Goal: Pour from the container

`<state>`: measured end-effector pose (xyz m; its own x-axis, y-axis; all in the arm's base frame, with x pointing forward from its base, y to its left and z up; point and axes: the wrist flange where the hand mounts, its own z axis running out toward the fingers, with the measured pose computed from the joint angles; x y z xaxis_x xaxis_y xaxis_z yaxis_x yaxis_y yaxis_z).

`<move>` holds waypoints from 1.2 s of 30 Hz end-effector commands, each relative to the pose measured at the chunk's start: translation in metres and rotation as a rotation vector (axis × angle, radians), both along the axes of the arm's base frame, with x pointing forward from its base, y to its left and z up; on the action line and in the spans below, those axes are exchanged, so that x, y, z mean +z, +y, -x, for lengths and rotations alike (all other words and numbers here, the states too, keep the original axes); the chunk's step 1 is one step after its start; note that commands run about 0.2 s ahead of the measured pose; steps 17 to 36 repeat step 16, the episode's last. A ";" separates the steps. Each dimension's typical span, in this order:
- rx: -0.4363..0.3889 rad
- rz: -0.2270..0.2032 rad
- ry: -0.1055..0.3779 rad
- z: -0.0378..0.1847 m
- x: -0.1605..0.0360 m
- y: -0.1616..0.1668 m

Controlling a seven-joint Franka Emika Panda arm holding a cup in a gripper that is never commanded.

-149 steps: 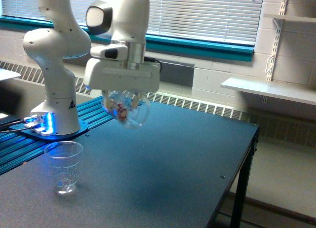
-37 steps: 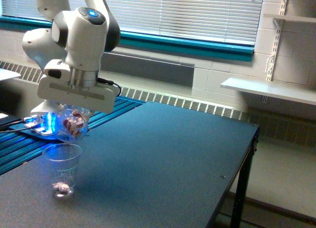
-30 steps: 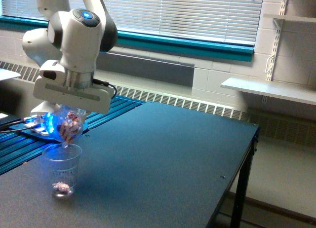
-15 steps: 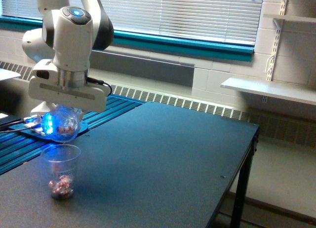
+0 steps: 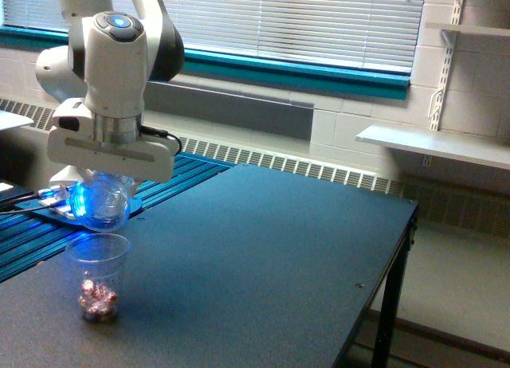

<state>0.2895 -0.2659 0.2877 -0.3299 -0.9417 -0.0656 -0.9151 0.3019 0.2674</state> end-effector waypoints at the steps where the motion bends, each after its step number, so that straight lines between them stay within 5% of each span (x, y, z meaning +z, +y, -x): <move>1: 0.014 0.024 -0.018 -0.007 0.001 0.002; 14: 0.040 0.097 -0.030 -0.019 0.015 0.013; 36: 0.040 0.098 -0.030 -0.019 0.015 0.013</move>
